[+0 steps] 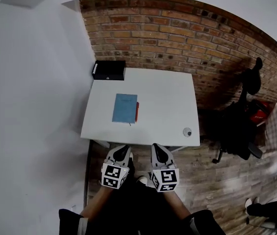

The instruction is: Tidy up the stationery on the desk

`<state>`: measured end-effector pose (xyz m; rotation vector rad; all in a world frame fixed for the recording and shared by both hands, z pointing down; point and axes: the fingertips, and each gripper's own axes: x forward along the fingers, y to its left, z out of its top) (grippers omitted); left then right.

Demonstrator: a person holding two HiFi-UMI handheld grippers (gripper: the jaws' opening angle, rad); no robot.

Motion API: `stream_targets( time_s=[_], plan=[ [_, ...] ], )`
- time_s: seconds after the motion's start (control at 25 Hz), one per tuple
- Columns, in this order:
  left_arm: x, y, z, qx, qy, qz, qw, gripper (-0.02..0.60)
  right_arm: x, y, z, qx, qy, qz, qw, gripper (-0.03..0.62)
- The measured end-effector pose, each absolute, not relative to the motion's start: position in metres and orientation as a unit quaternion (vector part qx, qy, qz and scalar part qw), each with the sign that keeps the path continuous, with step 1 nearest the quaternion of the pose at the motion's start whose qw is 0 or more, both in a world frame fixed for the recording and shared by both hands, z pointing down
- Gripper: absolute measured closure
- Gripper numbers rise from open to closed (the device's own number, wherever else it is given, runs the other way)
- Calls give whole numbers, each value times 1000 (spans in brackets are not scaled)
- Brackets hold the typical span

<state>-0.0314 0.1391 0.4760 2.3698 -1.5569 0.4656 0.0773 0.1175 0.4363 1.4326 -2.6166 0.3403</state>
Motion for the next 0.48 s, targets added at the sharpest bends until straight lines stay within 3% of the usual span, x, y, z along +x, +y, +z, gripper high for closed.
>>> stream_targets(
  time_s=[0.48],
  plan=[
    [-46,142,480,812,-542,165,141,549,61,118,443,464,-874,124,74,572]
  ],
)
